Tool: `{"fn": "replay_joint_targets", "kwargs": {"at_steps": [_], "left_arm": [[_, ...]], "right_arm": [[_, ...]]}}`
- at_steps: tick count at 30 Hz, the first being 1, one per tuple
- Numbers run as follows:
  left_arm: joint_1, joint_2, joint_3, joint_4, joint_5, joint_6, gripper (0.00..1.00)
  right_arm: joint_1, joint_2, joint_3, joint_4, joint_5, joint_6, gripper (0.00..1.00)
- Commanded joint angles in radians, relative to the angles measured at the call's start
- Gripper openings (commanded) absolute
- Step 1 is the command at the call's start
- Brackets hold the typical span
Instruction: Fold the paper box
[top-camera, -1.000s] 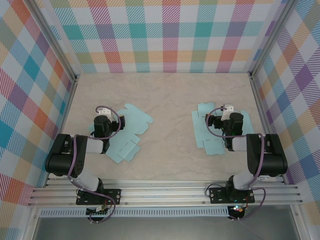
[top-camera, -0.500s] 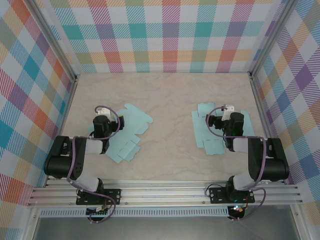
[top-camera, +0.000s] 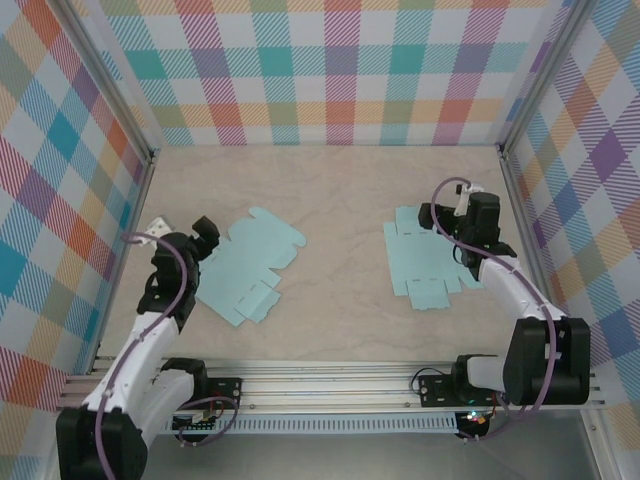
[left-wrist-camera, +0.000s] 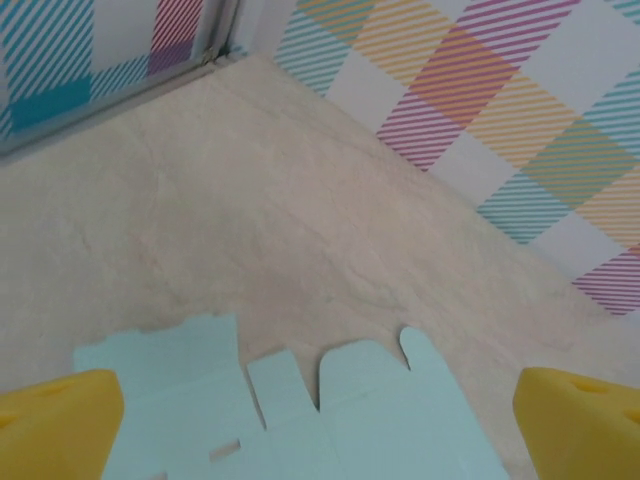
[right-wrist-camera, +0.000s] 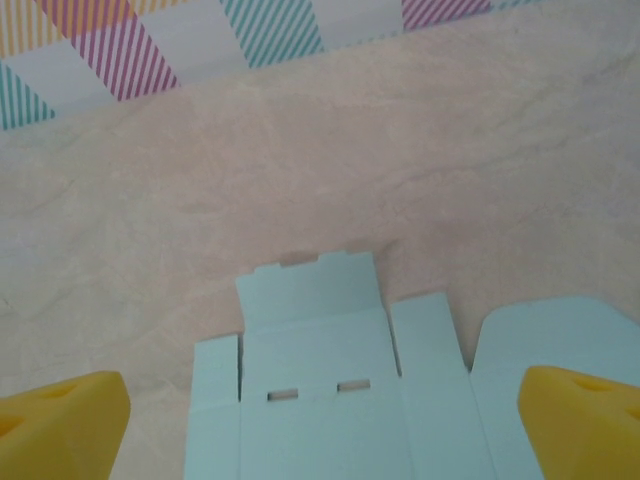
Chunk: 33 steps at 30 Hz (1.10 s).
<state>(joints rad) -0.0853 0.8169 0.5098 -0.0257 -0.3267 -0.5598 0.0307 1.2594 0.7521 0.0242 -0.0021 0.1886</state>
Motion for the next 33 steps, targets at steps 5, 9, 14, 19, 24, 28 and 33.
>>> {"fn": "replay_joint_targets", "kwargs": {"at_steps": [5, 9, 14, 19, 24, 28, 33], "left_arm": [[0.015, -0.159, -0.021, -0.561, 0.096, -0.35, 1.0], [0.013, -0.194, -0.071, -0.606, 0.193, -0.392, 1.0], [0.013, -0.22, -0.146, -0.619, 0.192, -0.427, 1.0], [0.012, -0.171, -0.205, -0.482, 0.271, -0.418, 0.99], [0.014, -0.083, -0.206, -0.391, 0.316, -0.389, 0.89], [0.012, -0.036, -0.209, -0.312, 0.329, -0.374, 0.81], [0.013, 0.046, -0.204, -0.233, 0.321, -0.373, 0.77]], "right_arm": [[0.073, -0.031, 0.053, -0.3, 0.045, 0.105, 1.0], [0.109, -0.029, 0.065, -0.343, 0.05, 0.112, 1.0], [0.136, -0.035, 0.072, -0.358, 0.054, 0.126, 1.0], [0.148, -0.043, 0.081, -0.355, 0.05, 0.141, 1.0], [0.16, -0.057, 0.092, -0.348, 0.045, 0.156, 1.0], [0.168, -0.072, 0.082, -0.331, 0.041, 0.168, 1.0], [0.179, -0.087, 0.085, -0.333, 0.04, 0.173, 1.0]]}}
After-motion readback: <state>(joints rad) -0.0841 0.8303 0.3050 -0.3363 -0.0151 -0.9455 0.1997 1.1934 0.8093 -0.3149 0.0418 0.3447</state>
